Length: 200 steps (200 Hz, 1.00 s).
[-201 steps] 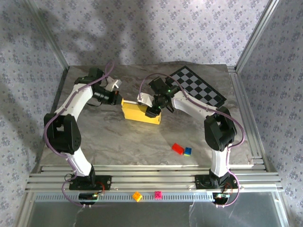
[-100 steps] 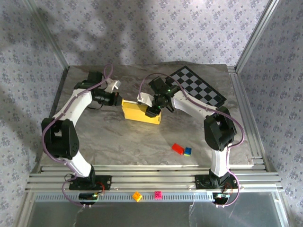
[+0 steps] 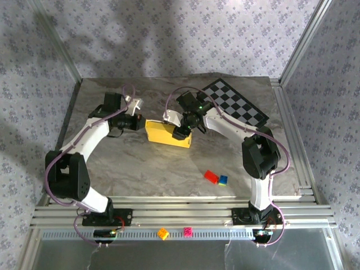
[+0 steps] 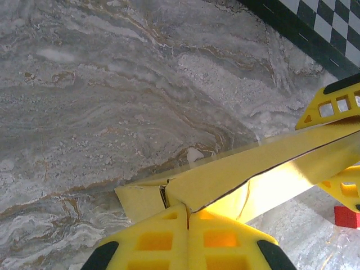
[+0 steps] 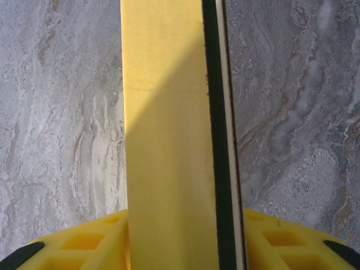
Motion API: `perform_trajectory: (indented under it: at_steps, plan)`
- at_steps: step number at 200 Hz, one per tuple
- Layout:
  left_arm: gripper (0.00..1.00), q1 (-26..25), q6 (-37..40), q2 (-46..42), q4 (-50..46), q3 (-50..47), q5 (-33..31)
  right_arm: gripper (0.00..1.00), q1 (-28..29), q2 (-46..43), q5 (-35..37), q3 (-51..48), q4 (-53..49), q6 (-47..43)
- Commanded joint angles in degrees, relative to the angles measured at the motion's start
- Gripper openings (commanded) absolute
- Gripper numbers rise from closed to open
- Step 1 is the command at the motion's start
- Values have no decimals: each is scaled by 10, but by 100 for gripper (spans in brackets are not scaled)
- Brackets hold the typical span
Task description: Fold the paper box
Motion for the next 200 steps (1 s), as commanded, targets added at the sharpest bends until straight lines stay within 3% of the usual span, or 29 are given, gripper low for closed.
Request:
perform_trajectory:
  at_steps: [1, 62, 137, 171, 185, 200]
  plan:
    - [0, -19, -17, 11, -30, -46, -28, 47, 1, 9, 3, 14, -13, 10]
    - [0, -30, -21, -7, -8, -80, -59, 53, 0, 0, -2, 26, -11, 29]
    - [0, -41, -34, -27, 15, -102, -87, 59, -21, -85, -25, 3, 20, 141]
    - [0, -48, -41, -25, 21, -104, -96, 57, -28, -147, -15, -15, 62, 302]
    - [0, -48, -44, -26, 24, -105, -98, 53, -22, -159, 26, -6, 61, 429]
    - [0, -49, -47, -25, 26, -106, -100, 51, -11, -165, 86, 5, 32, 627]
